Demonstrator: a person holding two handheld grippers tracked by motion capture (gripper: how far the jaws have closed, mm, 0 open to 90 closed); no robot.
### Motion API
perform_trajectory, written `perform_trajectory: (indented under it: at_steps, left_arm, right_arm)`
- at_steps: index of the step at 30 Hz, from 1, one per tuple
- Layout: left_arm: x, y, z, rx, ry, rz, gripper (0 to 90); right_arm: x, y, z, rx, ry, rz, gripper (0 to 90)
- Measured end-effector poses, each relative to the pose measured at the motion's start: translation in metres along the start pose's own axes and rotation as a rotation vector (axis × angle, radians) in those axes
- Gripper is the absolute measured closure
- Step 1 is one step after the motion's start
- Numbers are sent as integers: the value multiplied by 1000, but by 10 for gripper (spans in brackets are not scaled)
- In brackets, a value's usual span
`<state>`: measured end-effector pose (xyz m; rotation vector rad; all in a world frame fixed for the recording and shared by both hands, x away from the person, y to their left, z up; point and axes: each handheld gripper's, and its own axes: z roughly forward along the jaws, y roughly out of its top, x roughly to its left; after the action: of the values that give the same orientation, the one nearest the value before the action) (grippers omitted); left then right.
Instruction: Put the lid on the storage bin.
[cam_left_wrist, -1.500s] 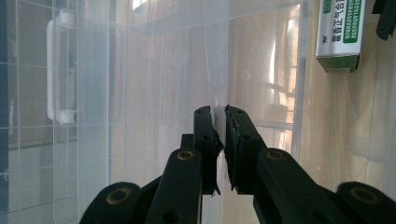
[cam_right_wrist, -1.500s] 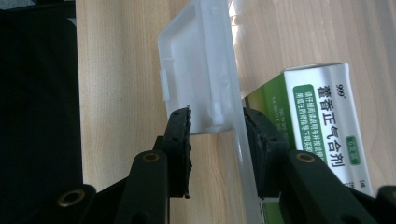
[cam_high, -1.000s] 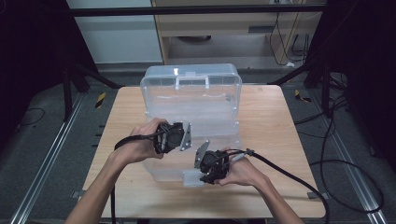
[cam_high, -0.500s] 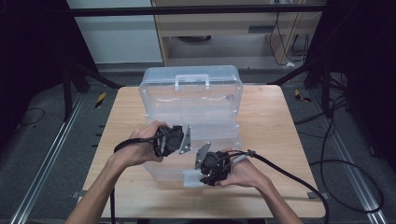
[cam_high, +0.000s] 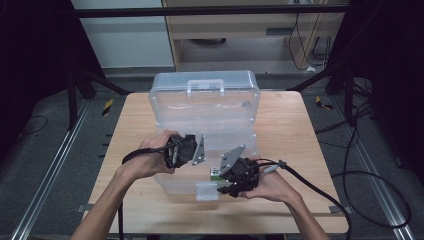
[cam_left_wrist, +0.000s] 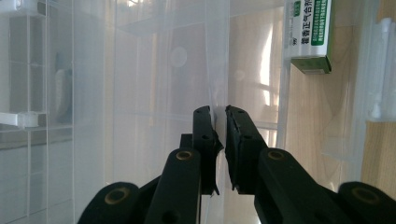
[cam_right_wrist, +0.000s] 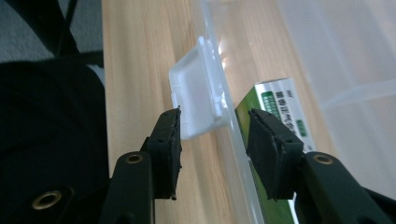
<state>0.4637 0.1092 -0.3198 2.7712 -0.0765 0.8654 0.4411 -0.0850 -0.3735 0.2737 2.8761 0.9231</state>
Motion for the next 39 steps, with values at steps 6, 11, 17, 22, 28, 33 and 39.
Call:
perform_trajectory:
  at_steps: [6,11,17,22,28,33,39]
  left_arm:
    - [0,0,0,2,0,-3,823]
    - [0,0,0,3,1,0,823]
    - [0,1,0,6,0,3,823]
    - [-1,1,0,7,0,5,822]
    - [-2,1,0,7,-4,5,823]
    - [-3,1,0,9,-7,6,822]
    - [-3,1,0,10,-8,6,821]
  right_arm:
    - [-1,-2,-25,-60,-35,30,575]
    - [-8,-7,-38,-103,-58,87,611]
    - [-10,-15,-48,-127,-80,115,630]
    - [-10,-16,-57,-161,-92,129,656]
    - [-15,-19,-67,-238,-109,183,701]
    - [-21,-25,-75,-287,-150,239,724]
    - [-29,-27,-83,-348,-191,308,740]
